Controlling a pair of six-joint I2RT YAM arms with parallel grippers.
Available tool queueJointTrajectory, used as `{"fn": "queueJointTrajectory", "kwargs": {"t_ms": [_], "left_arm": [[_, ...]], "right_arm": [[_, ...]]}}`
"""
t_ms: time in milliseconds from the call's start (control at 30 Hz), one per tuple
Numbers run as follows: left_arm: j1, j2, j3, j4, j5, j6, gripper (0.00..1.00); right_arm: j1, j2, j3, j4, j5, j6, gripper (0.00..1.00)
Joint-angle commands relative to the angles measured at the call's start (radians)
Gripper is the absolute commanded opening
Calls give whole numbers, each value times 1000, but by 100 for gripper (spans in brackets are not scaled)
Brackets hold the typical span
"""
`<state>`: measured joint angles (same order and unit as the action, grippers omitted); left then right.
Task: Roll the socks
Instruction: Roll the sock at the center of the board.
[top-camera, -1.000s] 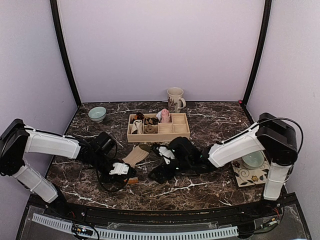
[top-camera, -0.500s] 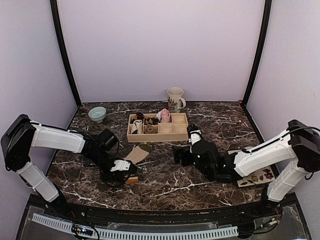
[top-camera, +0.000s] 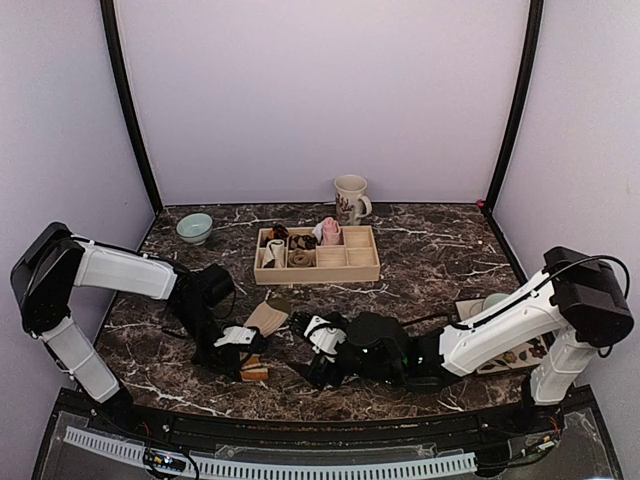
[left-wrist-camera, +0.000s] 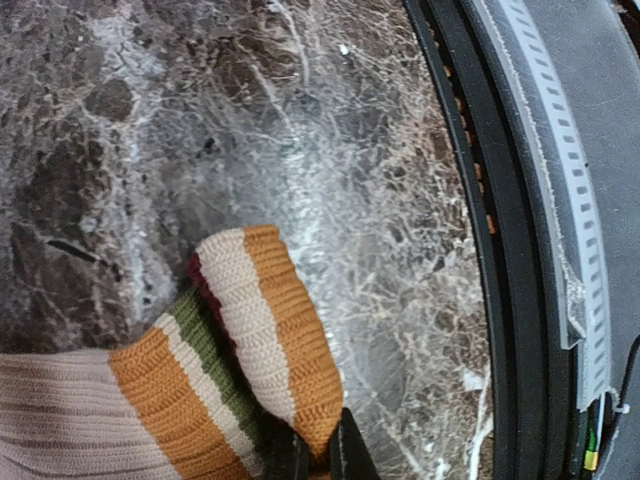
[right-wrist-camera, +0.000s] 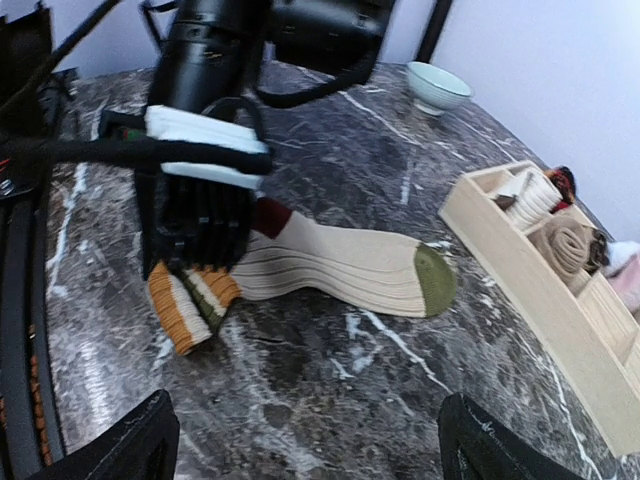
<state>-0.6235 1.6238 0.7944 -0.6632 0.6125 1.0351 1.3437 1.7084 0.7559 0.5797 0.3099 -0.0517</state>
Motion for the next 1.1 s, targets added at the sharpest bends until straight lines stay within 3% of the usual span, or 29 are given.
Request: {"fn": "queueJointTrajectory", "kwargs": {"t_ms": [0,267,533,800,1067], "left_arm": [[23,79,16,-132,10,12,0],[47,131,66,-171,52,0,0],[53,160,82,-179,51,2,0],[60,162,69,-166,36,-4,0],[61,148,49,-155,18,5,0]], "right_arm": [[31,27,64,-94,-200,-95,87],[33,145,197,-150,-352,-169,63],[35,272,298,-150,-369,-288,61],[34,364,407,-133,-373,-355,52],[23,430,451,-151,-376,-398,51]]}}
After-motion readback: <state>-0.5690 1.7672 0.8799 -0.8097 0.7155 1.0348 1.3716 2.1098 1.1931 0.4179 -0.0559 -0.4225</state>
